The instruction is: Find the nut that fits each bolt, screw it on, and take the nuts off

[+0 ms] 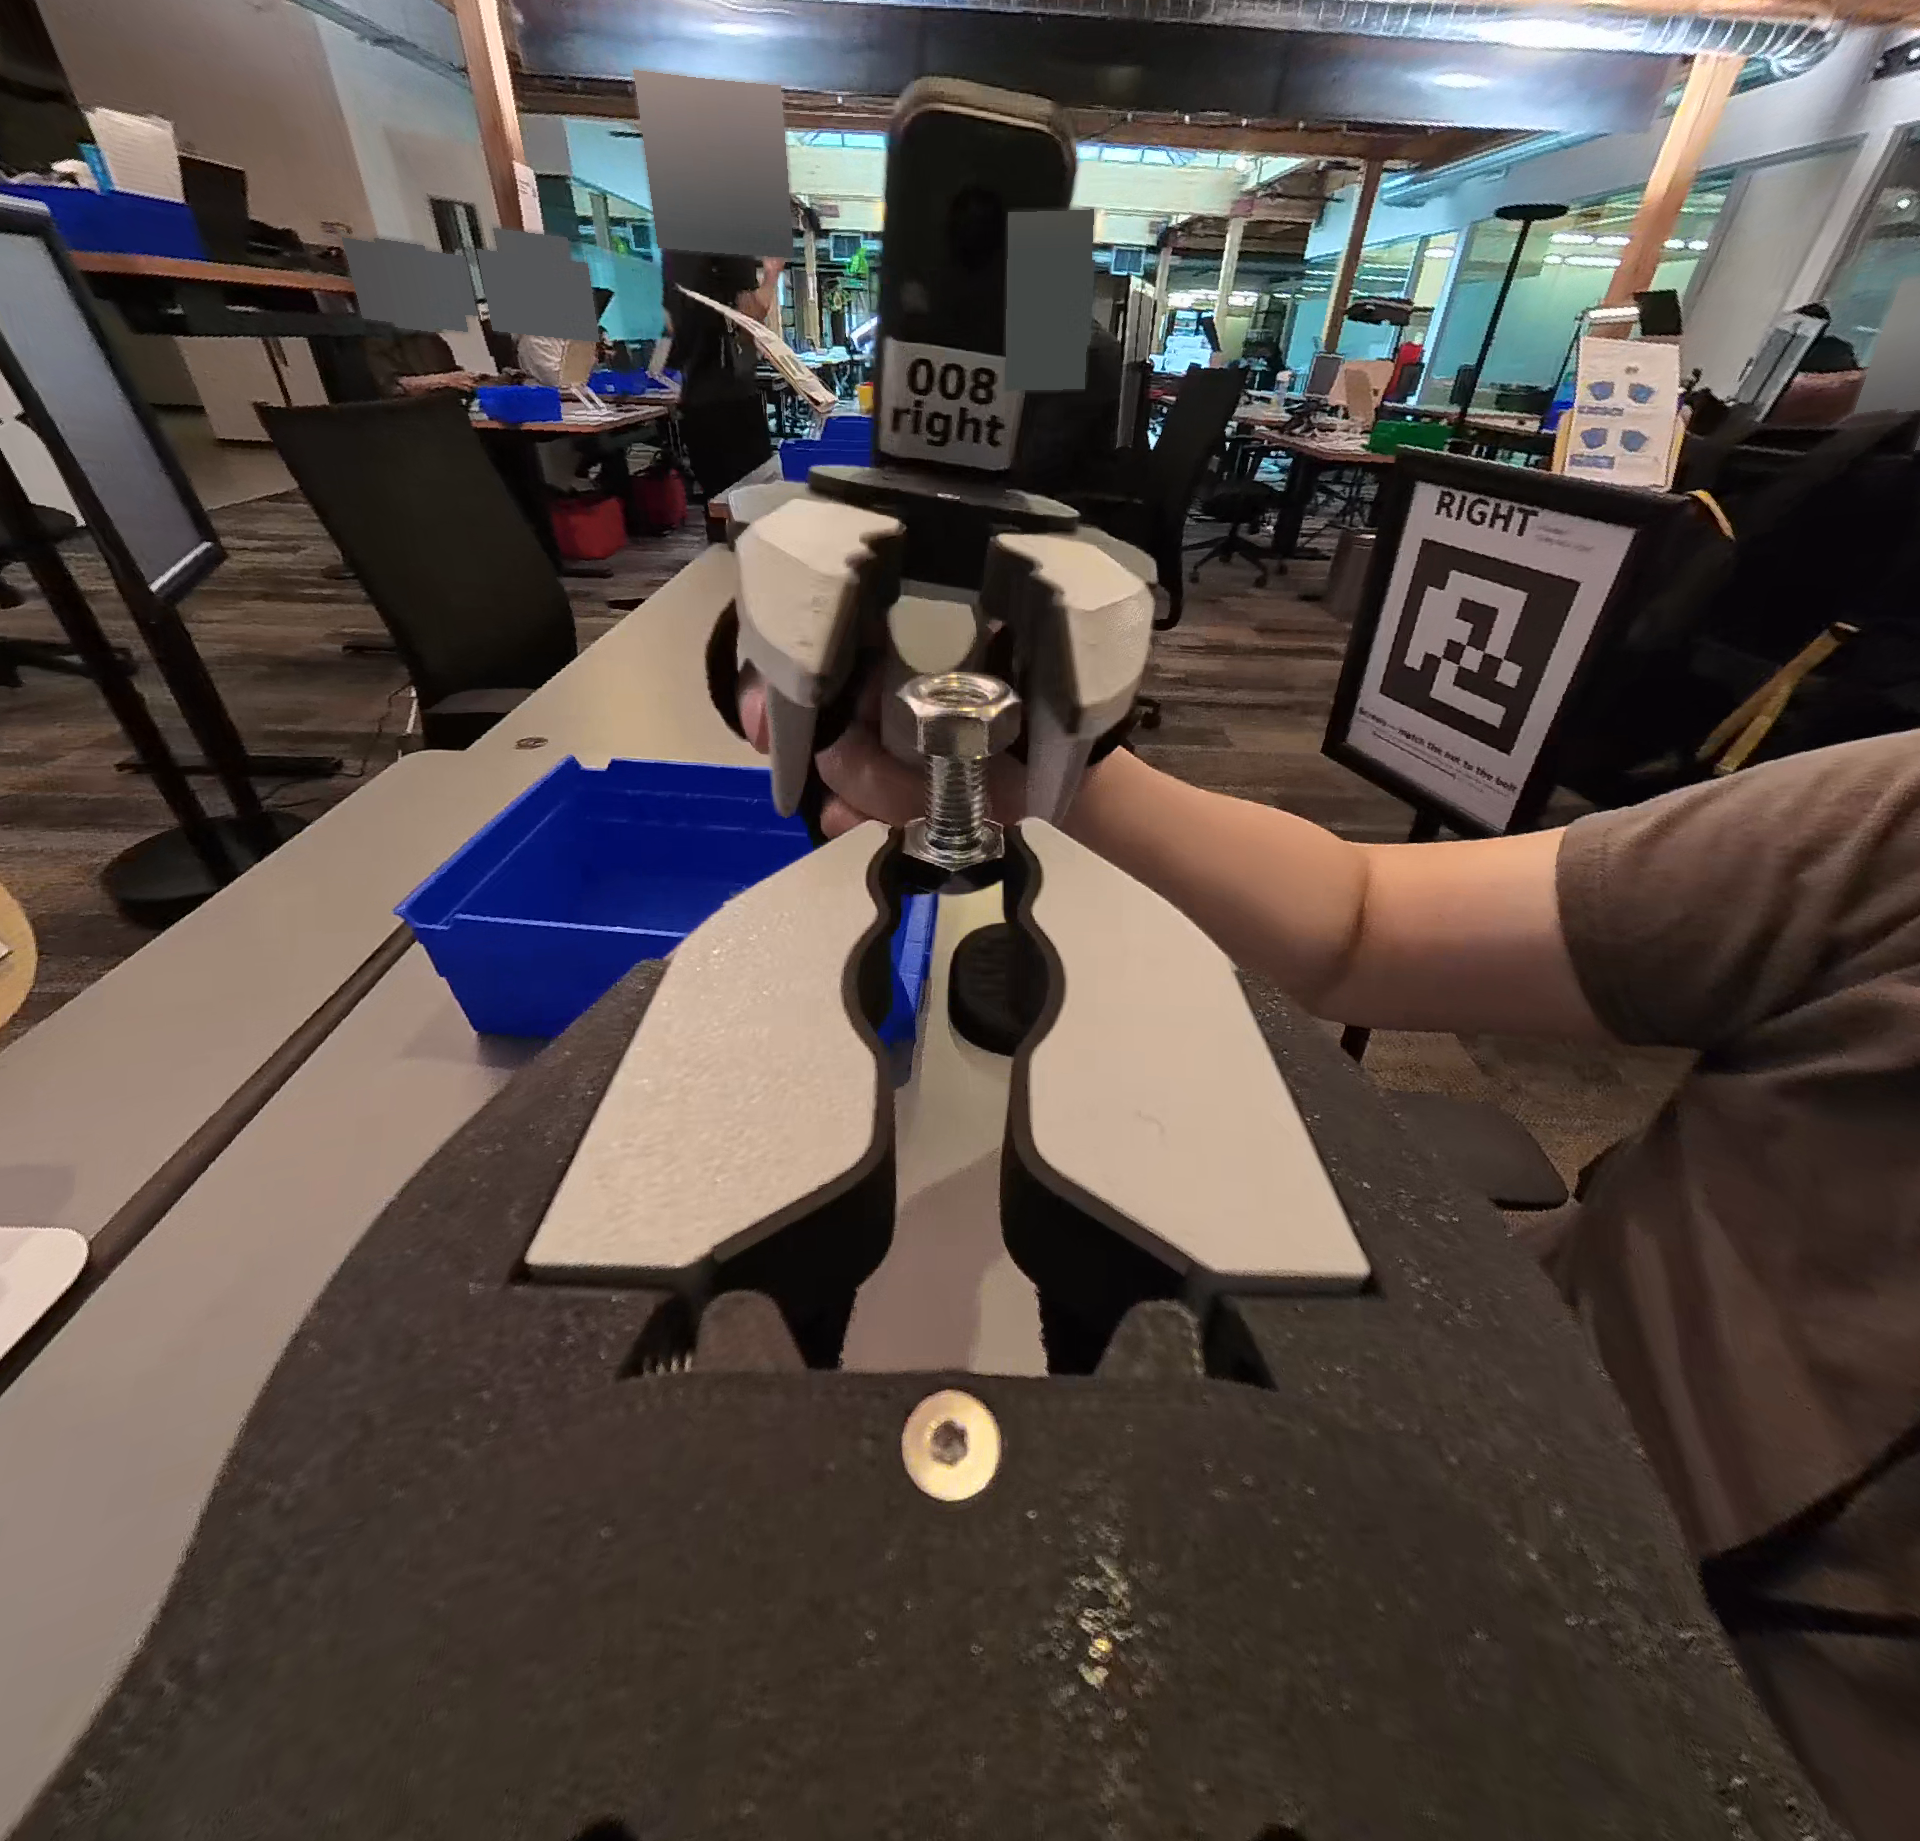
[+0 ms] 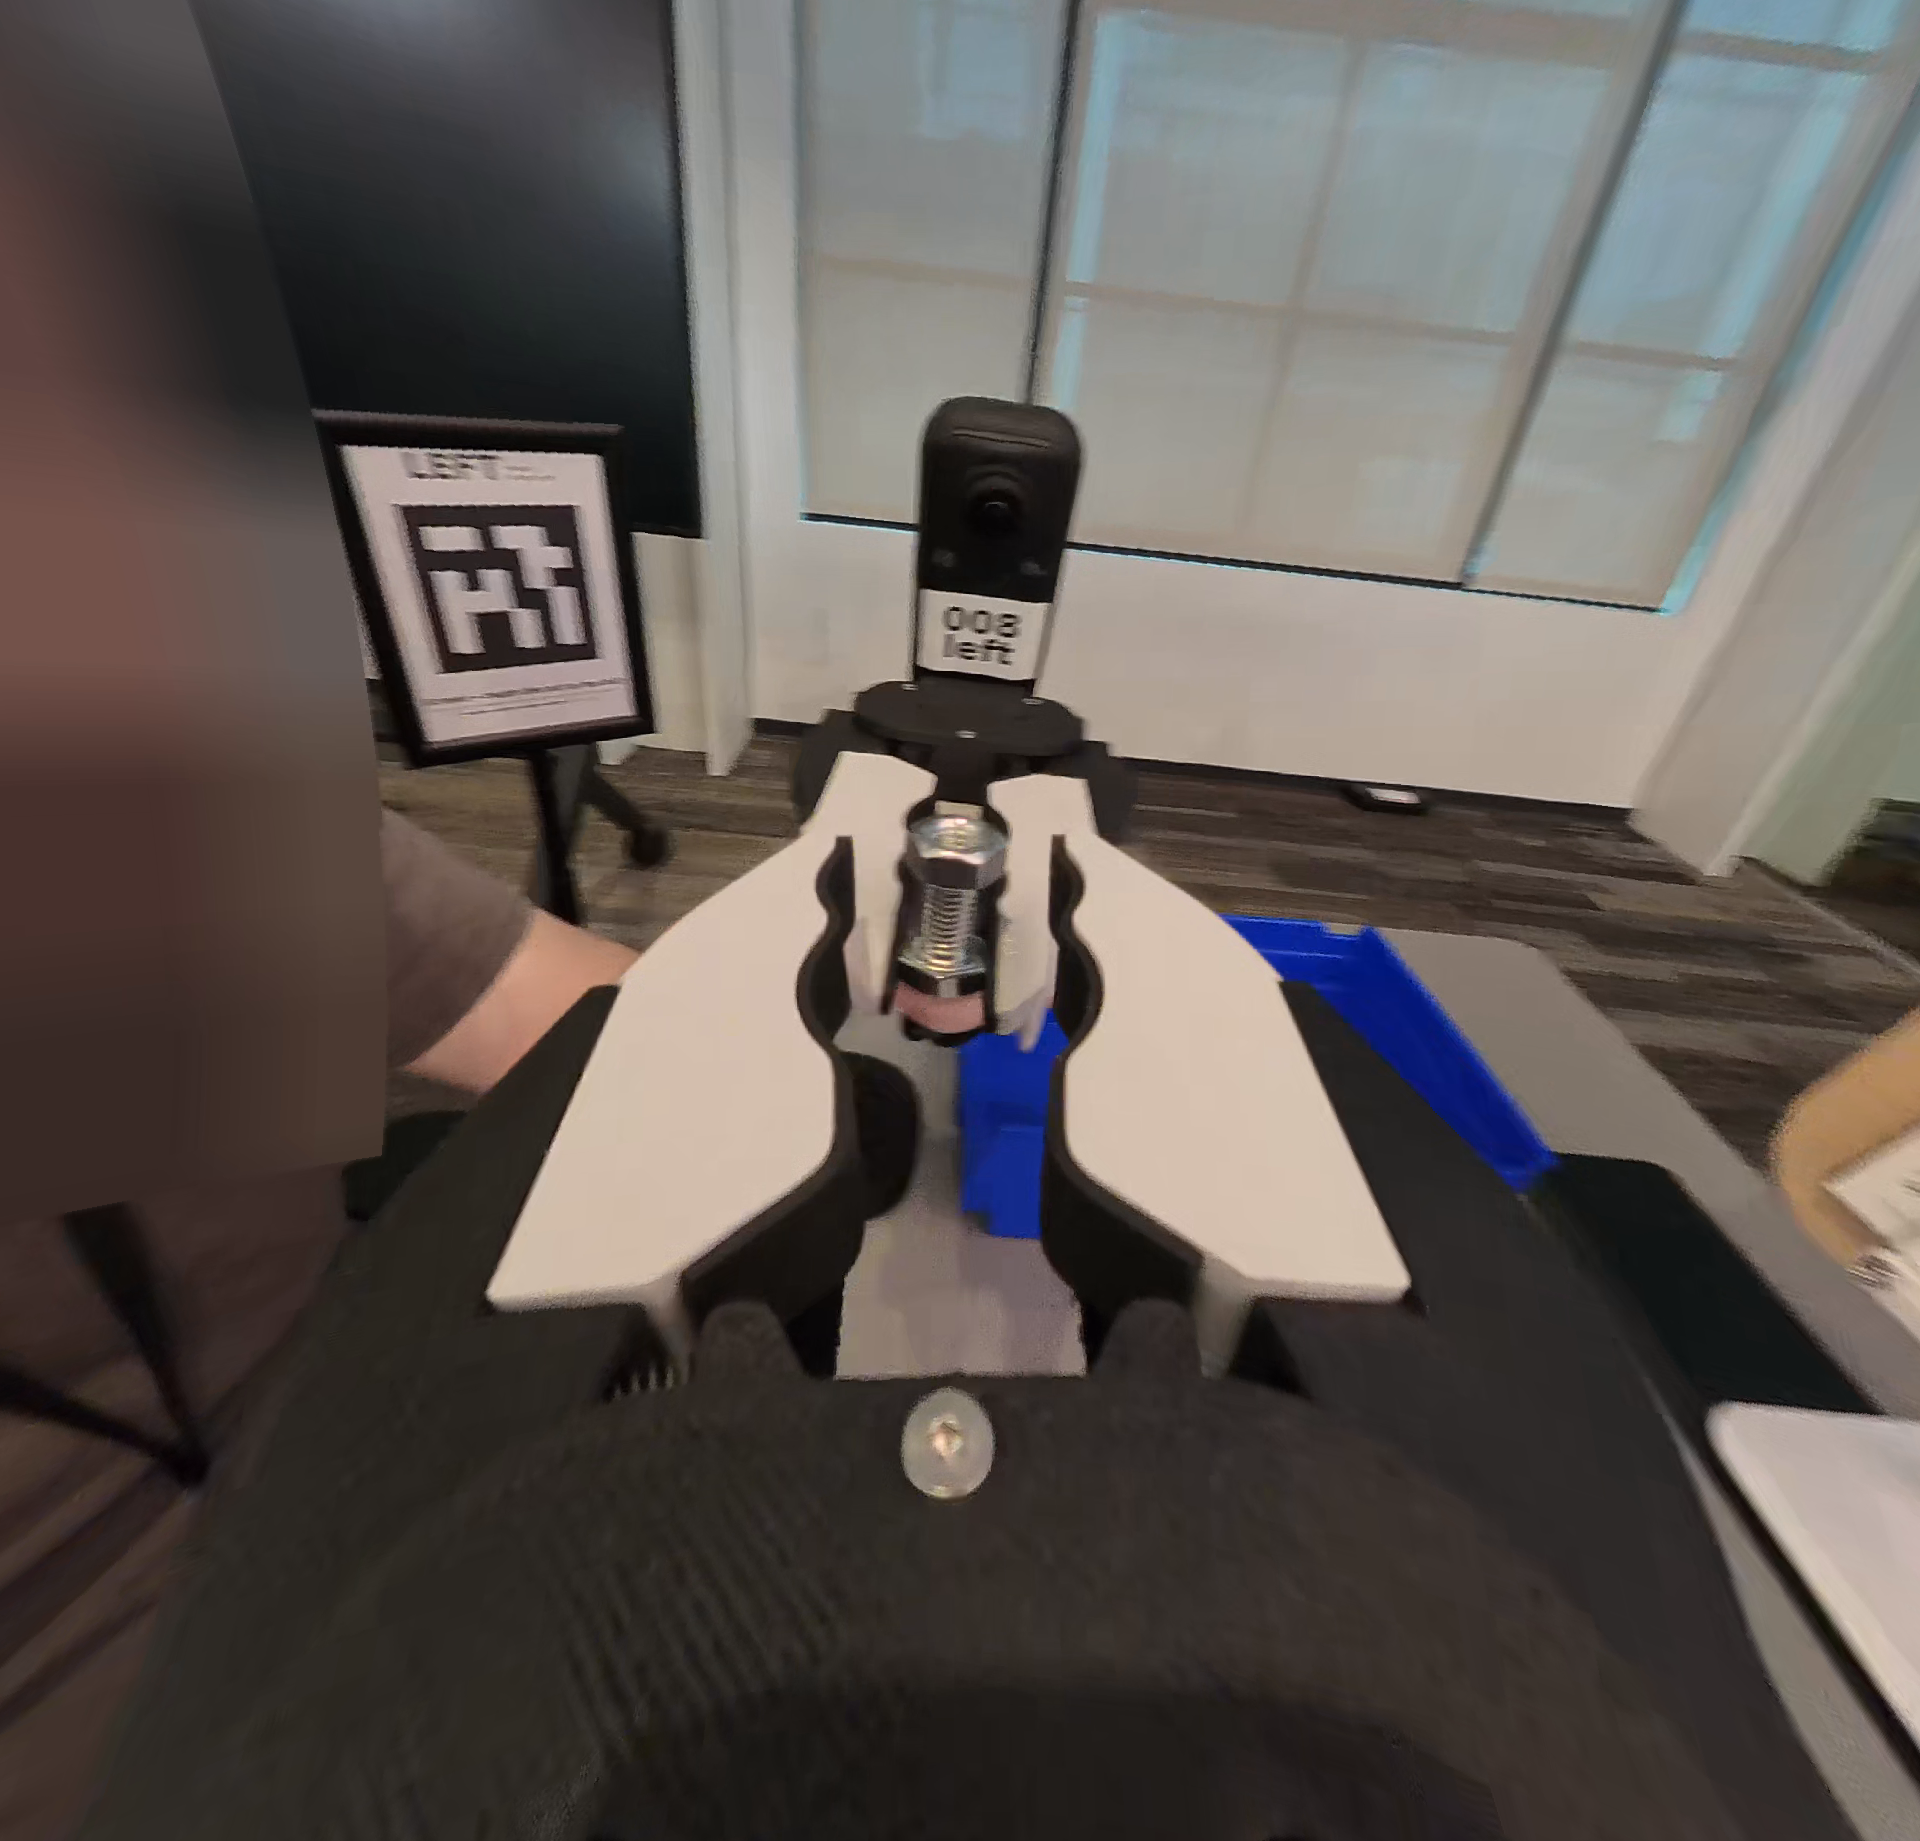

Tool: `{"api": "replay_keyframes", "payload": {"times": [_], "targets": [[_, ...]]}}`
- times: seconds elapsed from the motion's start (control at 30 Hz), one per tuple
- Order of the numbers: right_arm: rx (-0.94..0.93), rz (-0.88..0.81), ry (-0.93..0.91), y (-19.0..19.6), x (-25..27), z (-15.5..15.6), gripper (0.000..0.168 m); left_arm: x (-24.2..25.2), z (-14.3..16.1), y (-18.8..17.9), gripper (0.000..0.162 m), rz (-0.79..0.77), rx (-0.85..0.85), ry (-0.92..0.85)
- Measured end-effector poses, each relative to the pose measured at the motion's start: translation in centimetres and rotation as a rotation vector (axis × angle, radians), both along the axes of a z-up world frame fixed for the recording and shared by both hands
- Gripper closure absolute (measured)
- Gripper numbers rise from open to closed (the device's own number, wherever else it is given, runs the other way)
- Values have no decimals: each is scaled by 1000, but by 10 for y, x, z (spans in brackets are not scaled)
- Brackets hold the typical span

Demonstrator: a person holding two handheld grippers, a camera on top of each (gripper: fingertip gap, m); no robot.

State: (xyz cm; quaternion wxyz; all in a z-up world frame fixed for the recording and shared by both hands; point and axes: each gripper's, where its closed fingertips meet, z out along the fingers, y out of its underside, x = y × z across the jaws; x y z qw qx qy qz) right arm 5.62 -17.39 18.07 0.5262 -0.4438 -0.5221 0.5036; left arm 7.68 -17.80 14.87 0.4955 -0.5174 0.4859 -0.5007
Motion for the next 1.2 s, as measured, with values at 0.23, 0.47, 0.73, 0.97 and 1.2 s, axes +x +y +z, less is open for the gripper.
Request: {"api": "replay_keyframes", "payload": {"times": [0.23,0.47,0.73,0.97,1.2], "targets": [[-105,179,13,-11,3,2,136,2,0,-11,144,-67,-2,-4],[-118,236,-8,-15,1,-3,145,5,-2,-18,144,-116,-11,5],[-135,234,-26,-16,2,-5,149,6,-4,-15,144,-95,4,15],[-132,-45,-21,8,-3,-7,150,1,-5,11,144,99,33,36],[-134,-453,-6,36,-5,-12,150,-5,-10,41,144,336,77,72]]}}
